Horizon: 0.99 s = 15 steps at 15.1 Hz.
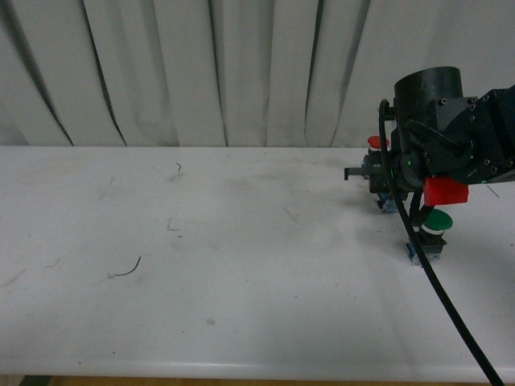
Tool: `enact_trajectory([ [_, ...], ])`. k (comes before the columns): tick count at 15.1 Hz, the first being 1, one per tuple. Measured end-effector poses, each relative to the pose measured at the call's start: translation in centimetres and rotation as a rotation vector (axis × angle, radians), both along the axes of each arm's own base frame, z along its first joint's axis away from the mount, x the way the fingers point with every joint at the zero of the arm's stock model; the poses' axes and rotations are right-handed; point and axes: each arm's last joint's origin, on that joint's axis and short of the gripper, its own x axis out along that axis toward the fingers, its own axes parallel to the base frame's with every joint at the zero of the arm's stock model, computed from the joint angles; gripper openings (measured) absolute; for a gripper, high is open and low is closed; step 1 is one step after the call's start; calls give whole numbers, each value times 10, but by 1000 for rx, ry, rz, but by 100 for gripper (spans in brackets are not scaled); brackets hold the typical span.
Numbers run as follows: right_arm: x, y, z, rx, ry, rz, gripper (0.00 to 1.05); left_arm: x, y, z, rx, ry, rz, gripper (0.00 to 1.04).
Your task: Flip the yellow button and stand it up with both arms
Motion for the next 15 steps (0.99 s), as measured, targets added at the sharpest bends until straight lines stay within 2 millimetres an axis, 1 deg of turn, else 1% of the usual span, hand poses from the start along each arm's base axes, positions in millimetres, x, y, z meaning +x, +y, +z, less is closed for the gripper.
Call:
enact_trajectory([
  [1, 0, 0, -4, -2, 5, -3, 36, 0, 0, 0, 0, 0, 0, 98],
  [11, 1, 0, -4, -39, 10, -29, 36, 0, 0, 0, 0, 0, 0, 98],
  [12, 1, -1, -4, -43, 12, -27, 38, 0, 0, 0, 0, 0, 0, 98],
  [15, 1, -1, -4, -47, 11, -27, 72, 0, 0, 0, 0, 0, 0, 98],
])
